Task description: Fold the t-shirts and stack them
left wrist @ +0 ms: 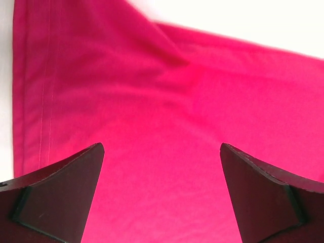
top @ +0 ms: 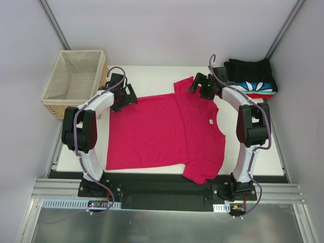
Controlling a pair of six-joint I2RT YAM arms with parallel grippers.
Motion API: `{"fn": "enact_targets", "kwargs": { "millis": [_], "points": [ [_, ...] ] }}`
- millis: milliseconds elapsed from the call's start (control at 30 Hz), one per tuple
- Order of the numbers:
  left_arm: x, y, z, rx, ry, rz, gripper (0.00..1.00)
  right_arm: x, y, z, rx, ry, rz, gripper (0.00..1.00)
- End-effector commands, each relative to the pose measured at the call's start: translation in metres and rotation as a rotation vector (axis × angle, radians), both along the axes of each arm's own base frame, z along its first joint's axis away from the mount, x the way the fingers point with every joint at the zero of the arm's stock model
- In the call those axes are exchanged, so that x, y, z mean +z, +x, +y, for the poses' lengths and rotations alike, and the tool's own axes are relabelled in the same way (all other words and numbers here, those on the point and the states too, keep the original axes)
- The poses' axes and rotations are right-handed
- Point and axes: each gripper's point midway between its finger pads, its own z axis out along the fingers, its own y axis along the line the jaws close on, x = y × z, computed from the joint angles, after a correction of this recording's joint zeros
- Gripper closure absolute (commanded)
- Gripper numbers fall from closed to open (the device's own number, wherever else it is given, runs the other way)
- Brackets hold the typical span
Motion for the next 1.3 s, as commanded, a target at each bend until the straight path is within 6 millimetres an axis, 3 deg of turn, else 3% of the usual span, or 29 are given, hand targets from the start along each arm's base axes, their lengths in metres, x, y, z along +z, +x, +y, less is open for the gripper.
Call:
{"fn": "enact_targets", "kwargs": {
  "millis": [0, 200, 367, 600, 800, 900, 1267],
  "points": [
    [0.011, 0.032, -0.002, -0.031, -0.059, -0.086, 0.01, 0.013, 0.023, 0.003, 0.014, 0.005, -0.064, 0.04],
    [-0.002, 0.044, 0.016, 0.016, -0.059, -0.070, 0.01, -0.003, 0.039, 0.007, 0.005, 0.019, -0.037, 0.04],
    [-0.017, 0.050, 0.018, 0.041, -0.107, -0.045, 0.01, -0.023, 0.039, 0.003, -0.020, 0.010, 0.018, 0.04],
    [-0.033, 0.054, 0.024, 0.089, -0.148, -0.009, 0.01, -0.052, 0.038, -0.015, -0.072, -0.023, 0.099, 0.04],
    [-0.034, 0.068, 0.029, 0.106, -0.157, -0.018, 0.01, -0.058, 0.047, -0.031, -0.138, -0.022, 0.121, 0.04],
    [-0.035, 0.078, 0.029, 0.113, -0.189, -0.021, 0.01, -0.060, 0.054, -0.034, -0.159, -0.011, 0.131, 0.04],
    [-0.029, 0.144, 0.014, 0.030, -0.281, -0.090, 0.01, -0.062, 0.087, -0.047, -0.204, -0.005, 0.131, 0.04]
  ]
}}
